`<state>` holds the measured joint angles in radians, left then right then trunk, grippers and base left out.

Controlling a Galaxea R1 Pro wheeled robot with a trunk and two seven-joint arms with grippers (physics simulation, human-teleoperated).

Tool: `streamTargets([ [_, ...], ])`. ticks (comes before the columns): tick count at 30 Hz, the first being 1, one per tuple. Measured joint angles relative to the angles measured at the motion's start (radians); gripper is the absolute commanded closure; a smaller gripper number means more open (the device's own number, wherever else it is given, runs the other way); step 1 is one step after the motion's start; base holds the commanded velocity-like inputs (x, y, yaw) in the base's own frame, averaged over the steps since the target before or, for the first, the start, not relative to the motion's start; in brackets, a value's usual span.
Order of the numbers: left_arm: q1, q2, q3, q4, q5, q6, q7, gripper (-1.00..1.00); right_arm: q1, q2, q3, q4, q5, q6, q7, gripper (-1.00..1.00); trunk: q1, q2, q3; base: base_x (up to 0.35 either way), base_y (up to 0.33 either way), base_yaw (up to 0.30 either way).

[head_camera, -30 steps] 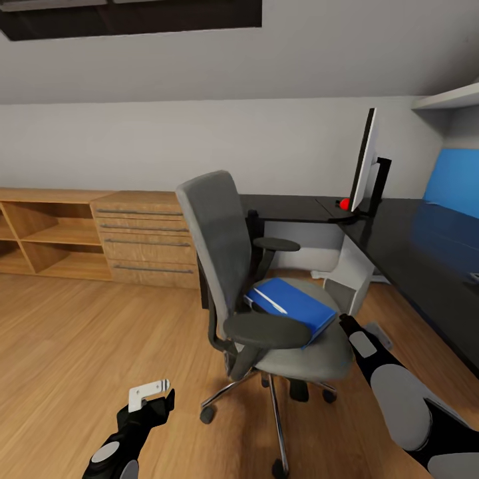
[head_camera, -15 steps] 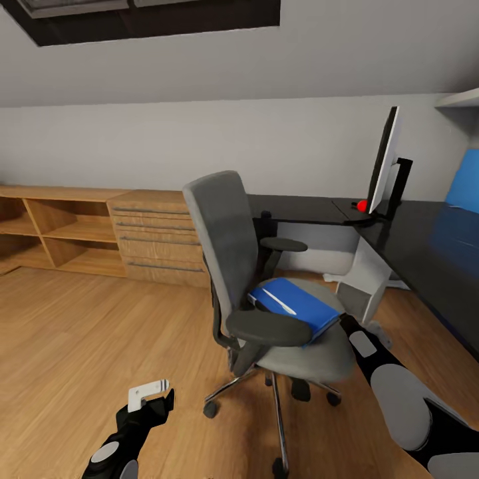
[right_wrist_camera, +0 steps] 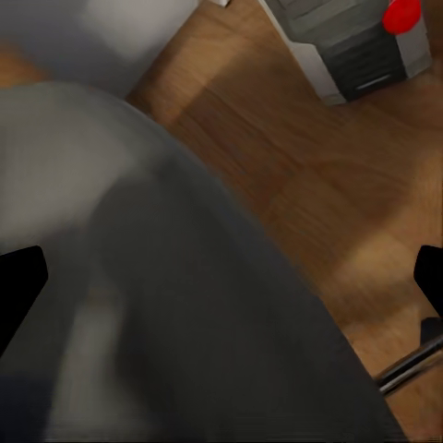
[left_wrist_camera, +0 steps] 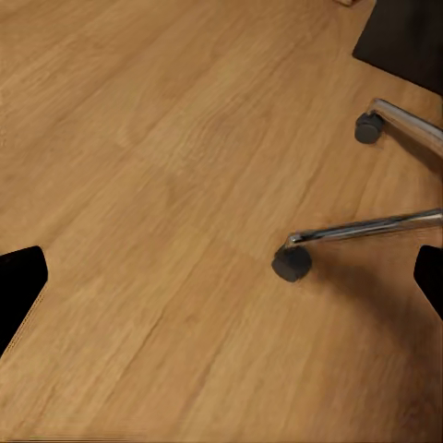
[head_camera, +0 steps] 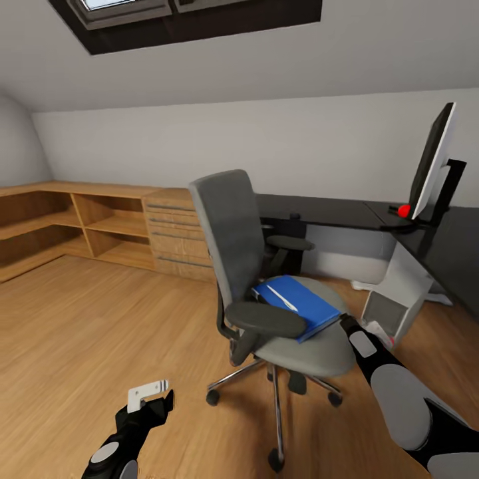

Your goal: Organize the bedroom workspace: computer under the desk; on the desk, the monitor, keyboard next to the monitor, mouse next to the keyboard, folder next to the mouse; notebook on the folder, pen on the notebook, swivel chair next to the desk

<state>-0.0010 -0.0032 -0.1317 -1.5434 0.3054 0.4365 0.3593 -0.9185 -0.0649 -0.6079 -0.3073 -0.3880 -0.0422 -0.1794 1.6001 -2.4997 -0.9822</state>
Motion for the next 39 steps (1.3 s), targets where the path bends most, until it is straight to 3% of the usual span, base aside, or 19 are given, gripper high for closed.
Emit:
streamTargets([
  [12,0.0,-0.001,-0.004,0.004,-0.001,0.0,0.001,-1.0,0.0,0.001,0.003,0.0,0.003,-0.003,0.0,-1.0,0.0,0.0,0.0,0.177,0.0,0.267],
  [30,0.0,-0.003,-0.006,0.005,0.0,0.0,0.0,-1.0,0.0,0.008,0.011,-0.027,-0.008,-0.003,0.035,-1.0,0.0,0.0,0.001,0.001,0.0,0.012],
  [39,0.0,-0.003,-0.006,0.004,0.0,0.0,0.0,-1.0,0.0,0.008,0.006,-0.033,0.001,-0.002,0.033,-1.0,0.0,0.0,0.001,0.0,0.0,0.232],
])
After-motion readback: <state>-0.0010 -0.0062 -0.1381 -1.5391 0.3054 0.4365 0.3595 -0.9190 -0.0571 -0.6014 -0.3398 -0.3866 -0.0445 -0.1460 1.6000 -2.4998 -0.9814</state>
